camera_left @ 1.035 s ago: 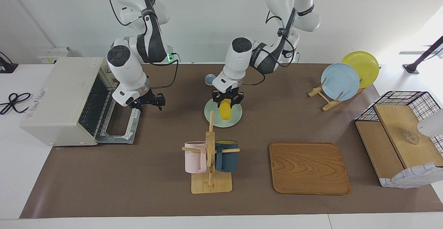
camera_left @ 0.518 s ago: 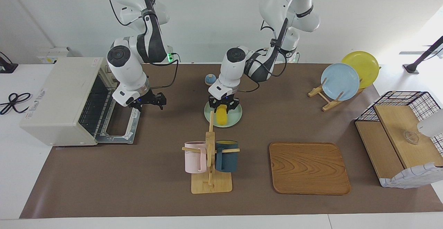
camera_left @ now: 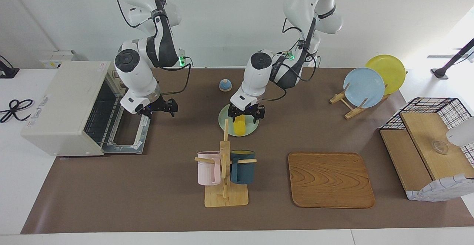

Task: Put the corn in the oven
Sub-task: 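Release the corn on the plate while the right gripper reaches the plate, then grasp the rim of the green plate with the right gripper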

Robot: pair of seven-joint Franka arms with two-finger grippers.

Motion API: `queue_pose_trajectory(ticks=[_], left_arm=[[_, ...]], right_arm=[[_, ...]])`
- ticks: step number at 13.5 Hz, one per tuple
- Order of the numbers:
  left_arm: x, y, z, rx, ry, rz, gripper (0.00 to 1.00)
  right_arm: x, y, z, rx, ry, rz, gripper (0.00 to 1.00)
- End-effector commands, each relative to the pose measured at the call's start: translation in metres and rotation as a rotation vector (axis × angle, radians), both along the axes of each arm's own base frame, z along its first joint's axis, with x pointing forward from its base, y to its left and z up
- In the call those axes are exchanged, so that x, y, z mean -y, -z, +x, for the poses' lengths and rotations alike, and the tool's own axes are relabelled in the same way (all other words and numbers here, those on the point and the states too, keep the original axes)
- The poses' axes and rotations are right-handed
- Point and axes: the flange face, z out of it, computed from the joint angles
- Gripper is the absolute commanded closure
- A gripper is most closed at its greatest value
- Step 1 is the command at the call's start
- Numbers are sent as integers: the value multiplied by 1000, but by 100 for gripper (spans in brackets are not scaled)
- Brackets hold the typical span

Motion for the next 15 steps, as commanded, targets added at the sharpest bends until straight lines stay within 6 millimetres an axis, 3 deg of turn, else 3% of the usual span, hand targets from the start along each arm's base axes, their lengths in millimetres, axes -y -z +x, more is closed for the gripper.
queue_pose_trajectory(ticks=[1, 3, 4, 7, 11, 12, 14, 15], left_arm=[[-32, -67, 31, -29, -23, 10, 0], [-54, -103, 47, -36, -61, 11, 0], [-64, -117, 51, -39, -74, 14, 0], [-128, -155, 69, -1, -96, 42, 0], [-217, -191, 81, 19, -40, 60, 0], [-236, -198, 81, 17, -23, 65, 0], [-271, -205, 82, 9, -8, 74, 0], [-283, -207, 81, 1, -12, 78, 0]], right_arm=[[-6, -9, 3, 11, -3, 36, 0], [-20, -16, 6, 17, -2, 68, 0], [-36, -22, 9, 30, -22, 79, 0], [-103, -51, 17, 53, -26, 73, 0], [-229, -75, 32, 50, 66, 15, 0], [-268, -68, 38, 34, 81, -8, 0], [-351, -37, 34, 60, 89, -64, 0], [-379, -20, 26, 81, 114, -58, 0]])
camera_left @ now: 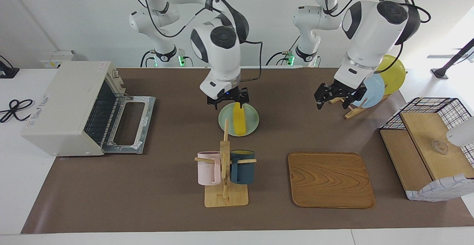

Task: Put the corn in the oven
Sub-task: 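Grasp the rim of the green plate with the right gripper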

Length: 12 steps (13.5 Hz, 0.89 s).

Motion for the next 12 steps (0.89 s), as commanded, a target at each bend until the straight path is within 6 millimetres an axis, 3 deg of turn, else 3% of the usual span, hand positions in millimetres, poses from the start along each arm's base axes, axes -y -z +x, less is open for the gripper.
queue_pose_trajectory(ticks=[1, 4, 7, 10, 12], left_arm=[[-25, -10, -8, -16, 19, 49, 0], [-35, -20, -25, -67, 31, 116, 0], [-42, -26, -46, -137, 99, 156, 0], [-56, -27, -48, -159, 92, 157, 0], [-67, -27, -46, -155, 74, 153, 0]], right_arm=[[-79, 39, 2, 74, 26, 11, 0], [-102, 81, -28, 98, -44, -31, 0], [-98, 115, -51, 101, -105, -83, 0], [-93, 129, -63, 102, -123, -86, 32], [-91, 136, -73, 87, -133, -98, 44]])
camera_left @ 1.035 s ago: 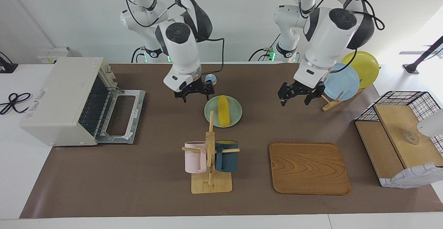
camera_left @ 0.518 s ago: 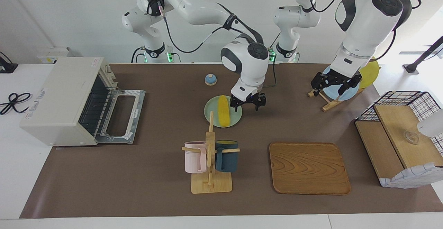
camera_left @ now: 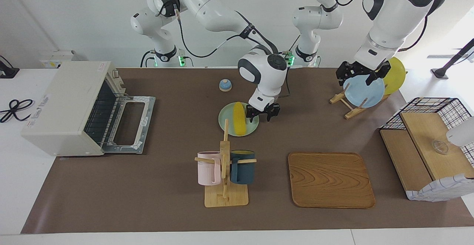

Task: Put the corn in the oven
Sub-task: 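Lift the plate holding the corn with the right gripper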

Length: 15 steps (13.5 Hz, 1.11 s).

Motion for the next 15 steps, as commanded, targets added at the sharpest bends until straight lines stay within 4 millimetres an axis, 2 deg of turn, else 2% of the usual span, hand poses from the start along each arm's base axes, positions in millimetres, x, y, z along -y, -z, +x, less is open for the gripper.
queue_pose_trajectory(ticks=[1, 3, 5, 7, 9, 12, 13, 14, 15], left_arm=[[-18, 0, -4, 0, -4, 17, 0], [-23, 3, 0, 21, -13, 7, 0], [-20, 8, 2, 40, -12, -6, 0], [-17, 8, 4, 57, -30, -60, 0], [-17, 9, 6, 66, -36, -73, 0], [-17, 9, 6, 65, -36, -73, 0], [-17, 9, 6, 68, -33, -73, 0], [-17, 9, 6, 68, -30, -74, 0], [-18, 9, 6, 71, -30, -74, 0]], right_arm=[[9, -1, -16, 5, -28, -16, 47], [11, 3, -23, -6, -33, -27, 66], [13, 4, -25, -10, -32, -31, 97], [17, 7, -27, -20, -33, -47, 100], [25, -1, -17, -3, -85, -116, 100], [31, -36, 1, -1, -132, -201, 100], [35, -41, 3, -7, -129, -221, 100], [44, -42, 7, -20, -120, -243, 100], [61, -52, 14, -33, -112, -263, 100]])
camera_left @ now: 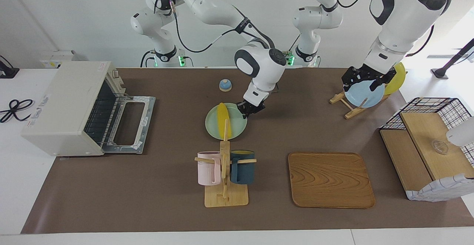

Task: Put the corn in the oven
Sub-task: 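Lift the plate holding the corn with the right gripper, then carry the plate into the open oven with the right gripper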

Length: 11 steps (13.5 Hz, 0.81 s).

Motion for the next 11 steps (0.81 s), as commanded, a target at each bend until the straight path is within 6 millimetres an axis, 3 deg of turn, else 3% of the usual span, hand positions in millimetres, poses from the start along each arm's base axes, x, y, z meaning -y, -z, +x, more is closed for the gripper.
queue_pose_trajectory(ticks=[1, 3, 7, 9, 11], left_arm=[[-2, 0, -3, 18, 3, -16, 0], [-1, -1, -2, 22, 6, -16, 0], [0, -3, -2, 31, 8, -17, 0], [0, -2, -2, 30, 8, -17, 0], [1, -2, -2, 27, 3, -17, 0]], right_arm=[[35, -23, 14, -31, -13, -56, 100], [72, -37, 24, -61, 3, -70, 100], [200, -63, 28, -135, -26, -45, 100], [253, -71, 30, -161, -17, -34, 100], [293, -79, 28, -181, -10, -26, 100]])
